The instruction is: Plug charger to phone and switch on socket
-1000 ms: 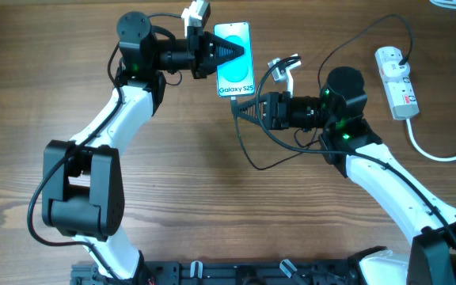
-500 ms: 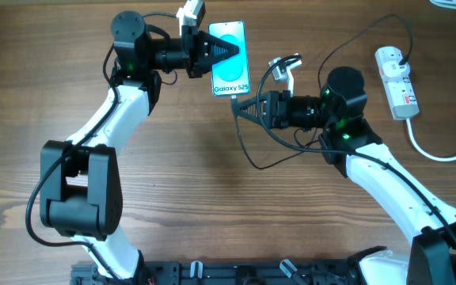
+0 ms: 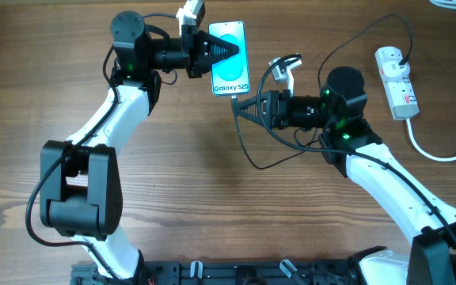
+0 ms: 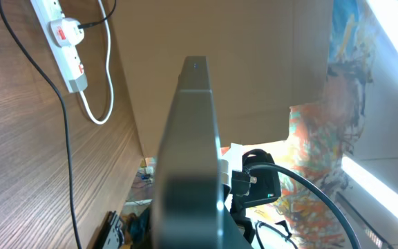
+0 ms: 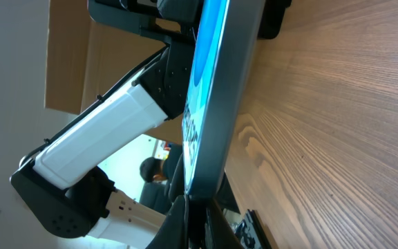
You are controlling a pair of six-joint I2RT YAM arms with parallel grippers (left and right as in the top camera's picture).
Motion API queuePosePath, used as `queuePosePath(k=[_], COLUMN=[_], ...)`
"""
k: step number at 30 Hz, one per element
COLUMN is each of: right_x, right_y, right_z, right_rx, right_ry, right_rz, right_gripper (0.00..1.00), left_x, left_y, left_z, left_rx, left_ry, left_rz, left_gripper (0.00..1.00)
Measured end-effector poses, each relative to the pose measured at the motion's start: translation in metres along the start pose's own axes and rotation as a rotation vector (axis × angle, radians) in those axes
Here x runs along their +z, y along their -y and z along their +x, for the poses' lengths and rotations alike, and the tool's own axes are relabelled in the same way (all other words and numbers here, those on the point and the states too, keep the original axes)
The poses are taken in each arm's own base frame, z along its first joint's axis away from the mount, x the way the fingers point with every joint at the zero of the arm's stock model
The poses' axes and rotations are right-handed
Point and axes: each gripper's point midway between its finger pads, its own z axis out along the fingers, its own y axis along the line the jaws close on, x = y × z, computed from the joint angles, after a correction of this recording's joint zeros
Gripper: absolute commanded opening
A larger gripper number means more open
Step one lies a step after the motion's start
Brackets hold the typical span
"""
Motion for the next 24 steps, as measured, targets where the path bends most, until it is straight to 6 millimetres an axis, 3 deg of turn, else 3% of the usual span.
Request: queuePosePath(k=[11, 24], right_x=[0.000, 0.000], right_y=[0.000, -0.009], right_z=[0.000, 0.001], right_rx=[0.019, -0.023], right_ry=[-0.001, -0.016], right_rz=[-0.001, -0.031], right_gripper=[0.04, 0.04], left_x=[0.000, 0.000], left_y=[0.011, 0.011], left_z=[0.000, 0.000], left_rx=[0.102, 0.099], left_ry=[0.000, 0.001], left_rz=[0.018, 0.018], left_gripper=[0.04, 0.04])
